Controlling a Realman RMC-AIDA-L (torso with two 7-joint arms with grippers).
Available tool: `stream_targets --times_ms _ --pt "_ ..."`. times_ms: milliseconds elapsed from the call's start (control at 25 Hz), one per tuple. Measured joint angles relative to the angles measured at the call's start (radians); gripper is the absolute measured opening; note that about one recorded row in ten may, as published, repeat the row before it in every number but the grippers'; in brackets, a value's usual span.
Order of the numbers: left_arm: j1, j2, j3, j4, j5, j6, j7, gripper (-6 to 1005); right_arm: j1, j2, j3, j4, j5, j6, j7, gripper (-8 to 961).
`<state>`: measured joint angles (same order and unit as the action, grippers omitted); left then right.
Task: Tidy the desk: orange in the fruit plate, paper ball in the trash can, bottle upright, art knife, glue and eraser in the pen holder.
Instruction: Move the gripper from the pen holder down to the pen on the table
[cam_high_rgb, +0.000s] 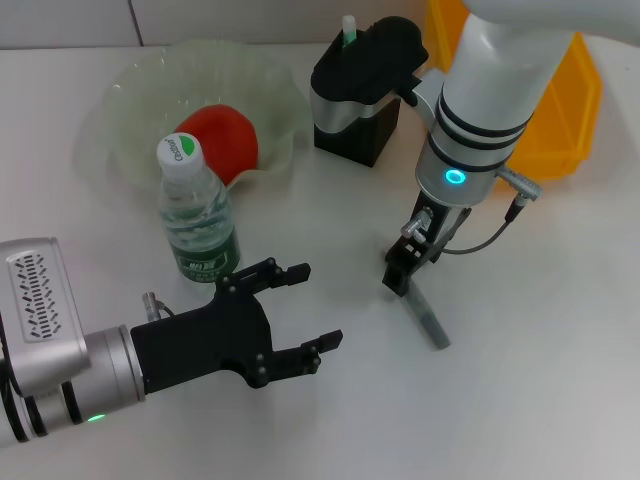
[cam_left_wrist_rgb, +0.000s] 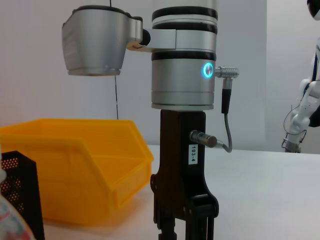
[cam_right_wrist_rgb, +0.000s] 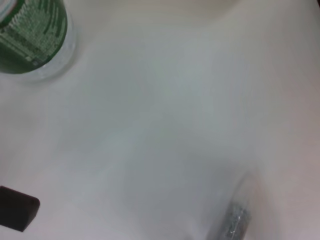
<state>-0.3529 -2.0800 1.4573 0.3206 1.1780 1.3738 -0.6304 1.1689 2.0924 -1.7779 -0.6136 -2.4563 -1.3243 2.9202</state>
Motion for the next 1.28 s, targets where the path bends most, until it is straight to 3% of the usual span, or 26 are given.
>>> stream_targets --times_ms 200,480,1280 --pt "0.000 0.000 0.000 -0.001 0.000 -0.001 0.000 802 -0.004 0.000 0.008 -0.001 -0.001 0.008 0.001 543" --pt "-0.001 0.000 0.000 -0.005 0.000 0.002 0.000 802 0.002 0.000 0.007 0.002 -0.001 0.013 0.002 342" --pt "-0.003 0.000 0.000 -0.005 -0.003 0.011 0.000 802 0.002 0.000 0.007 0.009 0.007 0.013 0.007 343"
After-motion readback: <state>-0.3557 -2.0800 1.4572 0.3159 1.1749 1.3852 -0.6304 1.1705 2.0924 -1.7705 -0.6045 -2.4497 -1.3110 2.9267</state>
